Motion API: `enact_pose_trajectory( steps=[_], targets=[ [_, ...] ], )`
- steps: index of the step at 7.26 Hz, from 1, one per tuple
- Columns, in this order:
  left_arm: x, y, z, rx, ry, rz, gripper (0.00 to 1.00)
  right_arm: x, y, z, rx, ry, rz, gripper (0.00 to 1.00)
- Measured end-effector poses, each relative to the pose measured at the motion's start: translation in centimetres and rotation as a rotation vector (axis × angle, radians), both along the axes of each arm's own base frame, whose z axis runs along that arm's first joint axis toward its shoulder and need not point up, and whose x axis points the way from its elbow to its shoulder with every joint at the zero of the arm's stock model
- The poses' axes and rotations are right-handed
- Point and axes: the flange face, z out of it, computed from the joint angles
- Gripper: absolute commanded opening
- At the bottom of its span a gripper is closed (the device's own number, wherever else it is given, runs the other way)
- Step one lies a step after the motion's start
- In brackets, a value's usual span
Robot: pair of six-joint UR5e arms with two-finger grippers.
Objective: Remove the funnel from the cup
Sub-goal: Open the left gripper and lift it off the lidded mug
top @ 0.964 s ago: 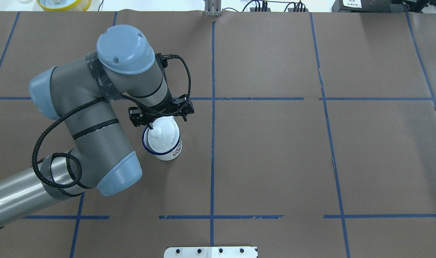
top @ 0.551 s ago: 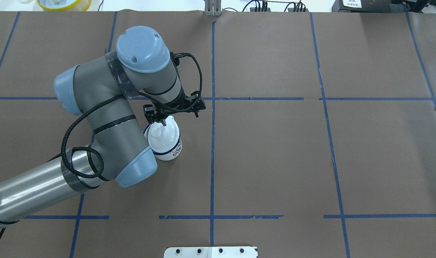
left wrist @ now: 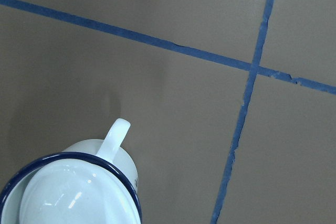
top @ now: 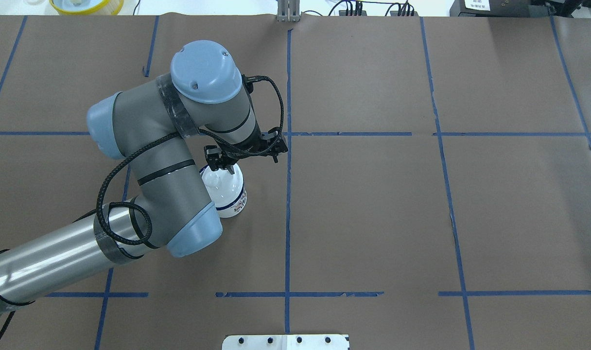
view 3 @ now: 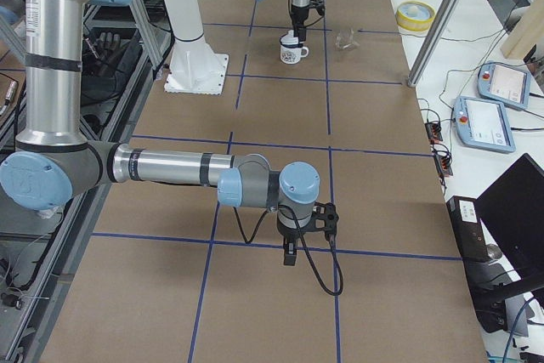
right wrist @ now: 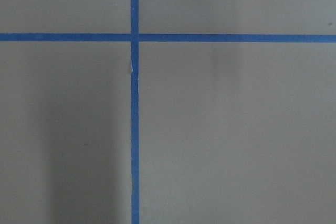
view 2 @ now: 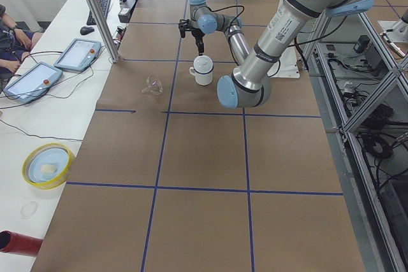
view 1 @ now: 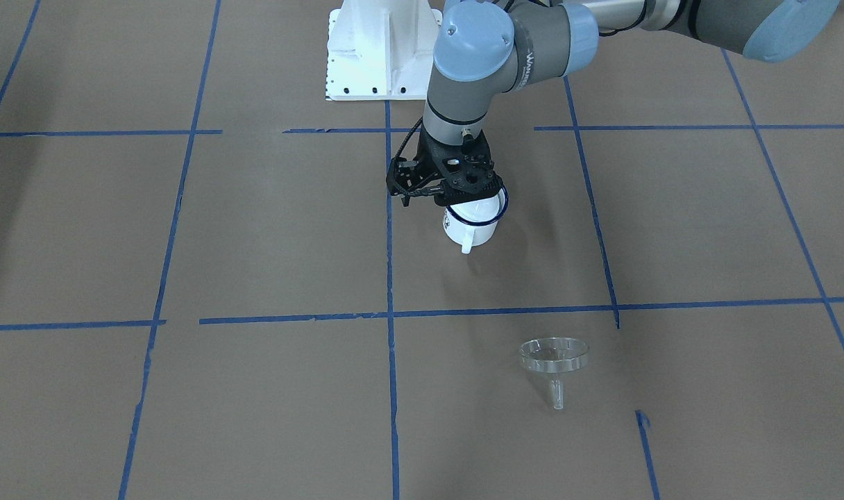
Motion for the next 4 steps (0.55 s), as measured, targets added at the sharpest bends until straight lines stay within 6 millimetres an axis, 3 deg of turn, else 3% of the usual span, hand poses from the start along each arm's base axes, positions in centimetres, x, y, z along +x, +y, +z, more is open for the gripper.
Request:
enact_pose_trajectory(
  steps=[4],
  targets=[
    [1.30,0.79,0.73,-0.001,-0.004,0.020,1.00,0.00,0.00,0.00,0.000,0.000,0.000,1.00]
  ],
)
